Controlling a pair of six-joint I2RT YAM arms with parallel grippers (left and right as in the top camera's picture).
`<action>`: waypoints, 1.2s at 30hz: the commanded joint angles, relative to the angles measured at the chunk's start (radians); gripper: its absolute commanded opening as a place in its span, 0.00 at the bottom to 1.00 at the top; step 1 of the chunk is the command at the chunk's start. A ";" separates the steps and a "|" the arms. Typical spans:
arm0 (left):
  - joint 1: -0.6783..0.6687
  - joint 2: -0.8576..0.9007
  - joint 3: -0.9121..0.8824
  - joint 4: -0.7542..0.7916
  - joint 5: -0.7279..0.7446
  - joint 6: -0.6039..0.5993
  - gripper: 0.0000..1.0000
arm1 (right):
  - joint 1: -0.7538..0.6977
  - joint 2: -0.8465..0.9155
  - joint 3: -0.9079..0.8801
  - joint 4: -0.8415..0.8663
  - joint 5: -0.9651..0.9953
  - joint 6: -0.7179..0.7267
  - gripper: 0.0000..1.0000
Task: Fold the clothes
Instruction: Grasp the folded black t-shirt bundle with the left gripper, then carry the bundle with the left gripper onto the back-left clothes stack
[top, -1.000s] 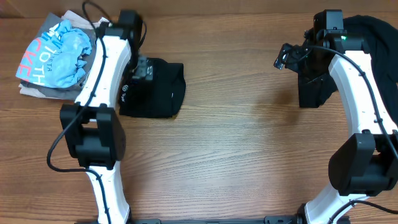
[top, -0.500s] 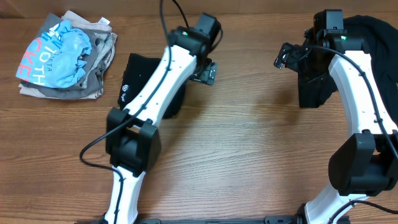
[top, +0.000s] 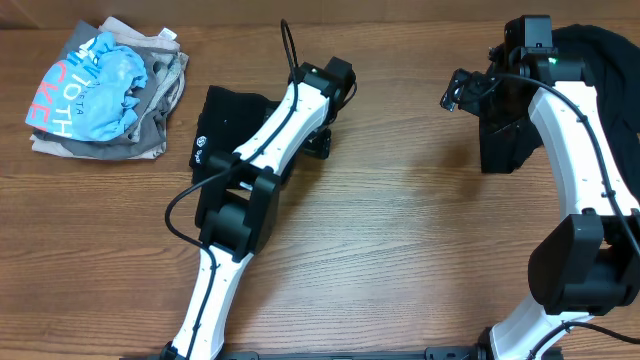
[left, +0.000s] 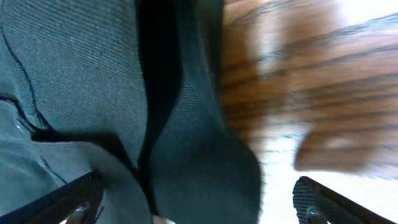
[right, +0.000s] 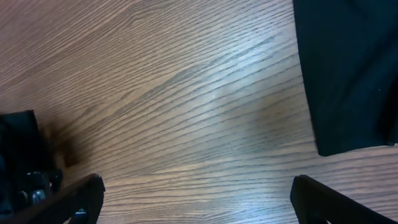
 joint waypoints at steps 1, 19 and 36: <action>0.014 0.056 -0.003 -0.017 -0.129 -0.027 1.00 | 0.004 -0.003 0.007 0.006 0.007 -0.006 1.00; 0.111 0.176 0.008 -0.073 -0.161 0.011 0.04 | 0.004 -0.003 0.007 0.020 0.007 -0.006 1.00; 0.233 -0.068 0.603 -0.393 -0.092 0.200 0.04 | 0.004 -0.003 0.007 -0.010 0.006 -0.006 1.00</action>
